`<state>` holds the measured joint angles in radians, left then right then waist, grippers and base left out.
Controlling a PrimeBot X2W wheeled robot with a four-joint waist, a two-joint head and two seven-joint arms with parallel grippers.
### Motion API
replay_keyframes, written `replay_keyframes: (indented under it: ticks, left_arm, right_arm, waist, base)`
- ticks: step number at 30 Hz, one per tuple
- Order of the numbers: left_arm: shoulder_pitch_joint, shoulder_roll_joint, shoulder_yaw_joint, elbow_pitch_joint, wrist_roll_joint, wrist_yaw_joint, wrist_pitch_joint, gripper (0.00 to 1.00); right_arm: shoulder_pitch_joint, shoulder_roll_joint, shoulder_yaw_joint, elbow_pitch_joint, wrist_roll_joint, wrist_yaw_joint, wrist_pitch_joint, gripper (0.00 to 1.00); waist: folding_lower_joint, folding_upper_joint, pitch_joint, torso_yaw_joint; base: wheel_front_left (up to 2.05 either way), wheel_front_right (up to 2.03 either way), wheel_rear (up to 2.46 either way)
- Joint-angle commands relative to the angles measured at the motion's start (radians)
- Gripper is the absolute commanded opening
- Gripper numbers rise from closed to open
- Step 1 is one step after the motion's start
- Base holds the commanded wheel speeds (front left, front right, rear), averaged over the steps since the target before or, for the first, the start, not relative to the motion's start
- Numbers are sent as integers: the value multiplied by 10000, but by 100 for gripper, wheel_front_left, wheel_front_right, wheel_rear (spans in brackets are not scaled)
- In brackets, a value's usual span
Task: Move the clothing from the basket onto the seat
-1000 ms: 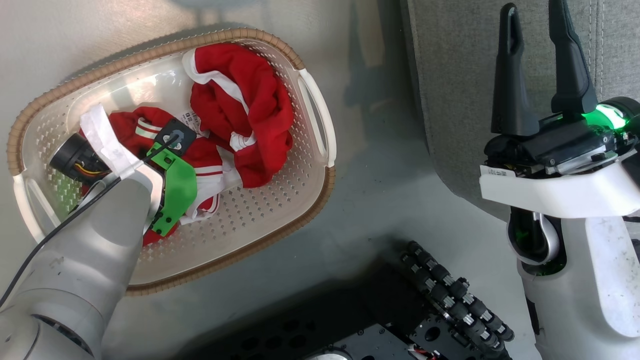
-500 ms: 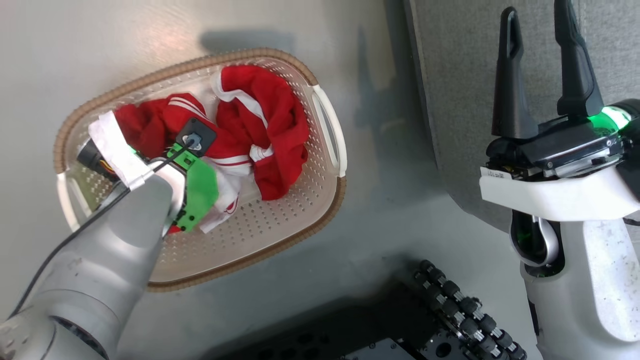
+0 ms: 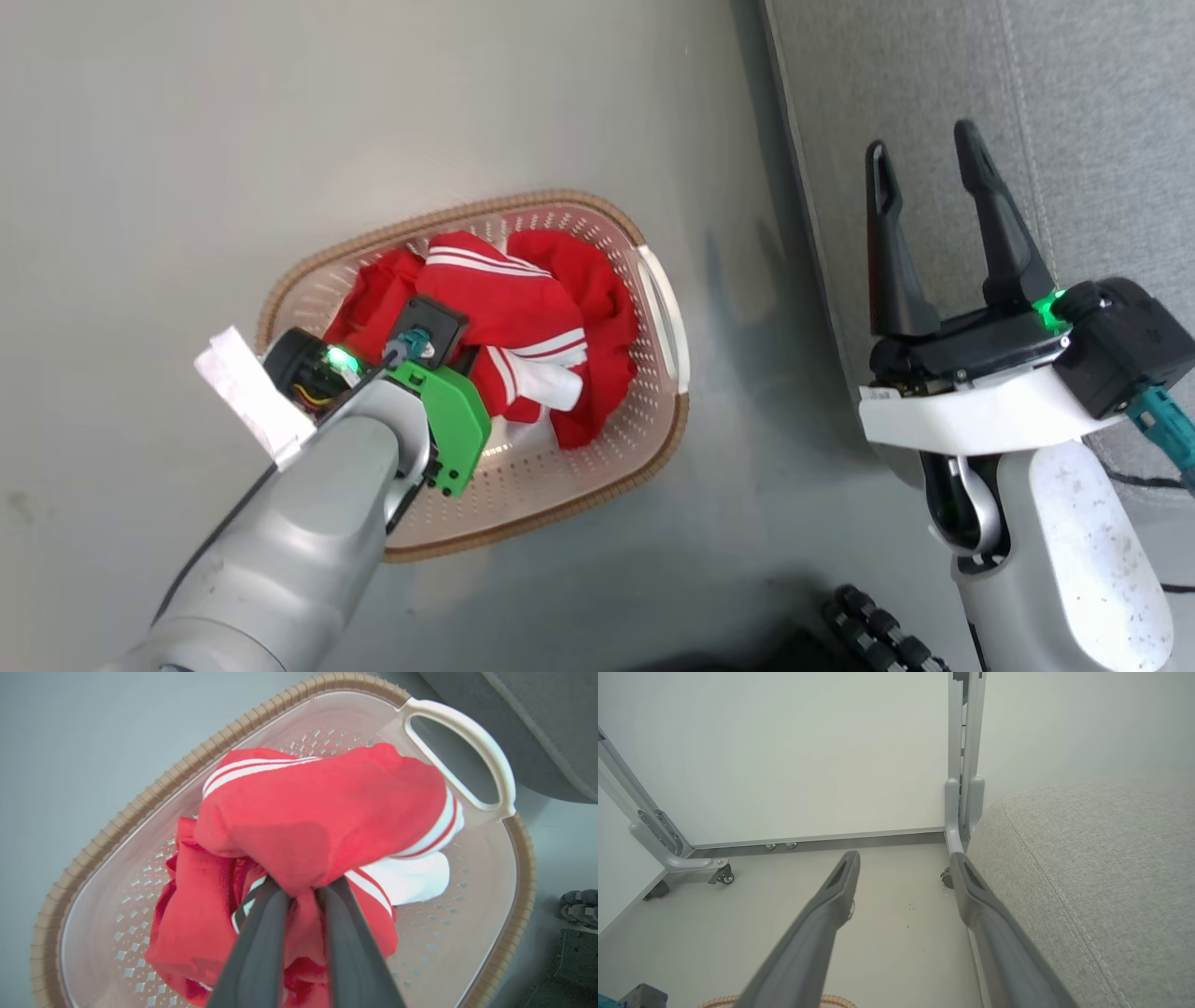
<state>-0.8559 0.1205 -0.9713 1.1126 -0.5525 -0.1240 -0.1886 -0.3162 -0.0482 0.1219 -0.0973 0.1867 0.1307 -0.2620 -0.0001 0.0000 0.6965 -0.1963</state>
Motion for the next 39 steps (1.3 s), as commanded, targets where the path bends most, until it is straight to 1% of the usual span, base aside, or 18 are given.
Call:
replay_keyframes:
  ticks: [1, 3, 7, 11, 13, 18, 25, 31, 39]
  left_arm:
    - [259, -37, 61, -108, -84, -29, -151, 0]
    - [568, -51, 258, -349, -382, -32, -369, 0]
    - [953, 67, 661, -999, -673, 152, -642, 0]
    - [1394, 229, 1141, -2022, -959, 322, -762, 0]
    - [1564, 356, 1361, -2678, -910, 439, -786, 0]
    - [2253, 743, 2243, -4807, -591, 915, -779, 0]
    - [3198, 1098, 3370, -7398, -32, 1338, -782, 0]
    - [3984, 1188, 4121, -9067, 407, 1344, -772, 0]
    - [4823, 1210, 4313, -10229, 695, 1423, -773, 0]
  right_arm:
    - [245, -38, -41, 99, -76, 1, -44, 100]
    - [451, -40, -128, 286, -84, 1, -42, 100]
    - [798, -38, -234, 427, -139, 1, 49, 100]
    - [1087, -37, -325, 454, -111, 1, 185, 100]
    - [1193, -37, -375, 429, -108, 1, 243, 100]
    - [1388, -37, -368, 365, -99, 1, 397, 100]
    - [1697, -35, -319, 301, -113, 1, 589, 100]
    - [2082, -35, -251, 257, -111, 1, 781, 100]
    - [2612, -35, -72, 122, -94, 1, 1064, 100]
  waist:
    - [1, 0, -1457, 785]
    - [1, 0, -1919, 924]
    - [1, 0, -2545, 1144]
    - [1, 0, -3032, 1396]
    - [1, 0, -3236, 1513]
    - [1, 0, -3733, 1722]
    - [1, 0, -4306, 1834]
    - [1, 0, -4861, 1846]
    - [1, 0, -5556, 1741]
  base:
    - [0, 0, 0]
    - [0, 0, 0]
    - [0, 0, 0]
    - [0, 0, 0]
    - [0, 0, 0]
    - [0, 0, 0]
    - [0, 0, 0]
    - [0, 0, 0]
    - [0, 0, 0]
